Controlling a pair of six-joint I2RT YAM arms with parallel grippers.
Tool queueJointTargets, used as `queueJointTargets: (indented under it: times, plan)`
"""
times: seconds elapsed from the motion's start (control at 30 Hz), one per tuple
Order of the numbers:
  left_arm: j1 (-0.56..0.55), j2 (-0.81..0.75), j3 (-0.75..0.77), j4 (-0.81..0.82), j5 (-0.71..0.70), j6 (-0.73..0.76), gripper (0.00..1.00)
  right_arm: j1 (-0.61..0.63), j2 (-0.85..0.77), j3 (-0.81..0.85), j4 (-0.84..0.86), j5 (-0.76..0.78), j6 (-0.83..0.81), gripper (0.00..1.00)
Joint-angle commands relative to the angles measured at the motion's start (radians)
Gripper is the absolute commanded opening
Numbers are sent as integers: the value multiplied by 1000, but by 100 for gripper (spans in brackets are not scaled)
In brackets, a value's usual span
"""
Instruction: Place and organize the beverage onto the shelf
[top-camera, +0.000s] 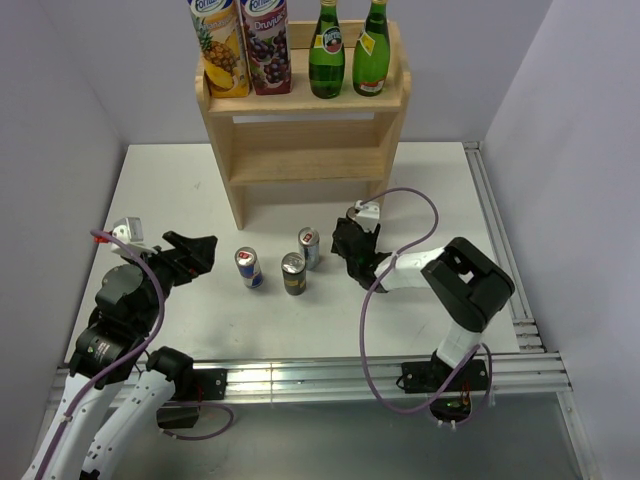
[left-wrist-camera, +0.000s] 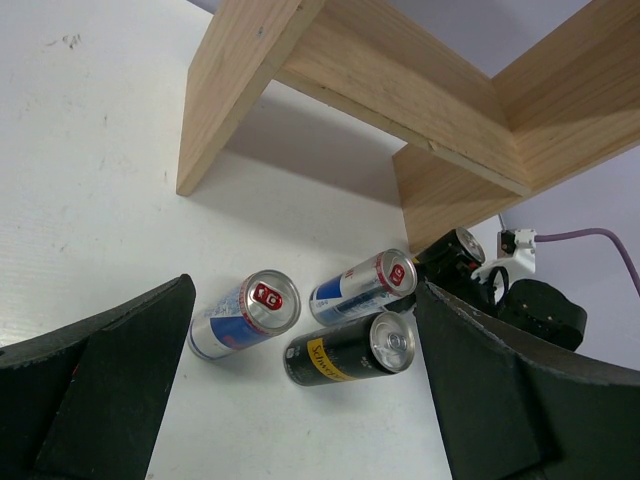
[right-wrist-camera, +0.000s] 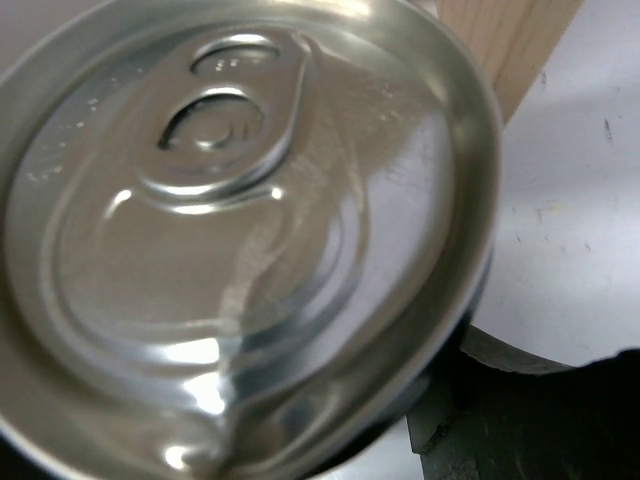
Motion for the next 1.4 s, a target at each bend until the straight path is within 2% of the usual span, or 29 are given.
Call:
queueJointTargets:
  times: [0.0,0.23,0.37,0.5,0.77,1.03,1.37]
  plan:
    - [-4,0,-3,36,9,17,99,25,-120,9,-21,55,1,0]
    - [-2,-4,-3,34,6,16,99,108,-419,133,-255,127,-57,0]
    - [-3,-9,-3,33,2,14,99,112,-479,270,-355,143,-125,0]
    - [-4,-17,-3,33,-1,16,99,106,-440,454,-404,157,-243,0]
    - [-5,-20,-2,28,-7,16,99,10,-257,698,-432,117,-320,0]
    - [-19,-23,1,24,-17,11,99,-101,-110,792,-432,77,-332,0]
    - [-22,-23,0,25,-18,11,99,-157,-110,749,-375,78,-323,0]
